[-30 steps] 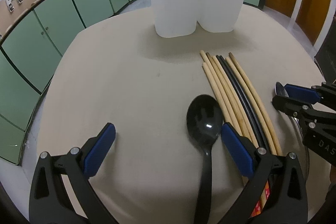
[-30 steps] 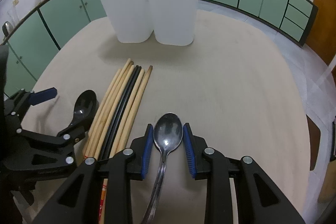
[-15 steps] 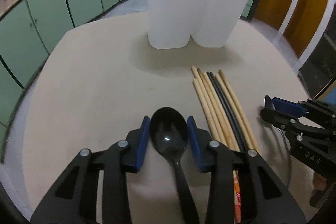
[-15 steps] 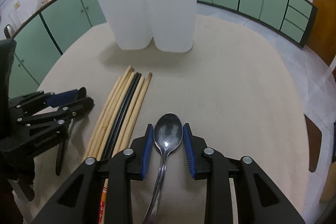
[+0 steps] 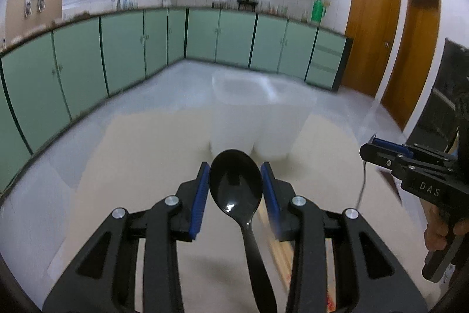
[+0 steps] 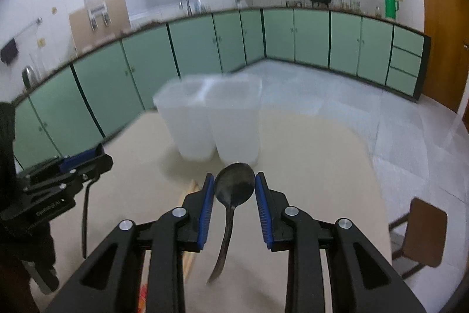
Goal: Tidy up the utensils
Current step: 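Carry both spoons over the white holder and open both tools to drop them in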
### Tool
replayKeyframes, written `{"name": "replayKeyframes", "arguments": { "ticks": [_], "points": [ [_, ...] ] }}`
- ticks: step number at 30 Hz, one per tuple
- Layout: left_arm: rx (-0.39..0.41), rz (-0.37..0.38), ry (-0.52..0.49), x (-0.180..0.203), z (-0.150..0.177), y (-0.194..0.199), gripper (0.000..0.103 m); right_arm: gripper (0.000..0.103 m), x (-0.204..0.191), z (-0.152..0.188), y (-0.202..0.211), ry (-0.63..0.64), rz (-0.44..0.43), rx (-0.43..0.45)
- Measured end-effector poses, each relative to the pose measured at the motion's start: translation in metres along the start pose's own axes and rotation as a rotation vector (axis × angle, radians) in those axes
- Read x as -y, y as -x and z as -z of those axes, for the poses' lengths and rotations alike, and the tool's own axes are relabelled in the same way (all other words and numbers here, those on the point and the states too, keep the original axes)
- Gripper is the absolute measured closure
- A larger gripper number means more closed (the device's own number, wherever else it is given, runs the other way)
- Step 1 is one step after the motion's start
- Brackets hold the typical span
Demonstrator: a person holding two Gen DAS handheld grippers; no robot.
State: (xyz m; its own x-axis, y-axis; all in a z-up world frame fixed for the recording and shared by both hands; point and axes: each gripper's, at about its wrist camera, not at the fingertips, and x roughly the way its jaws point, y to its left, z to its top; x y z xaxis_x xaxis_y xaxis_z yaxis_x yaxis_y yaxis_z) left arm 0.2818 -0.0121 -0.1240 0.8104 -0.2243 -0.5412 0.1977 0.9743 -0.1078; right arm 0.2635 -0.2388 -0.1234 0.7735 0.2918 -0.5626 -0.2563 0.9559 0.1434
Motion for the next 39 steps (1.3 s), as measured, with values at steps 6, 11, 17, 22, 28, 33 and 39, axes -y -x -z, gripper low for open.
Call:
{"name": "replayKeyframes", "arguments": {
  "ticks": [6, 11, 17, 22, 28, 33, 39],
  "points": [
    [0.159, -0.028, -0.037, 0.013, -0.048, 0.003, 0.069, 0.075, -0.003, -0.055, 0.015, 0.026, -0.023, 0.118],
    [0.262, -0.054, -0.062, 0.025, -0.1, -0.02, 0.069, 0.075, -0.001, -0.104, 0.009, 0.038, -0.022, 0.188],
    [0.321, -0.1, -0.083, 0.038, -0.14, -0.061, 0.069, 0.075, 0.008, -0.137, -0.021, 0.005, 0.009, 0.206],
    [0.318, -0.122, -0.069, 0.035, -0.15, -0.1, 0.069, 0.075, 0.016, -0.145, -0.059, -0.006, 0.052, 0.182],
    [0.299, -0.131, -0.089, 0.029, -0.135, -0.126, 0.069, 0.075, 0.026, -0.137, -0.096, -0.037, 0.068, 0.123],
    [0.256, -0.108, -0.087, 0.021, -0.119, -0.14, 0.069, 0.075, 0.023, -0.121, -0.11, -0.022, 0.066, 0.086],
    [0.217, -0.08, -0.068, 0.008, -0.106, -0.135, 0.064, 0.074, 0.022, -0.108, -0.115, -0.015, 0.054, 0.048]
  ]
}}
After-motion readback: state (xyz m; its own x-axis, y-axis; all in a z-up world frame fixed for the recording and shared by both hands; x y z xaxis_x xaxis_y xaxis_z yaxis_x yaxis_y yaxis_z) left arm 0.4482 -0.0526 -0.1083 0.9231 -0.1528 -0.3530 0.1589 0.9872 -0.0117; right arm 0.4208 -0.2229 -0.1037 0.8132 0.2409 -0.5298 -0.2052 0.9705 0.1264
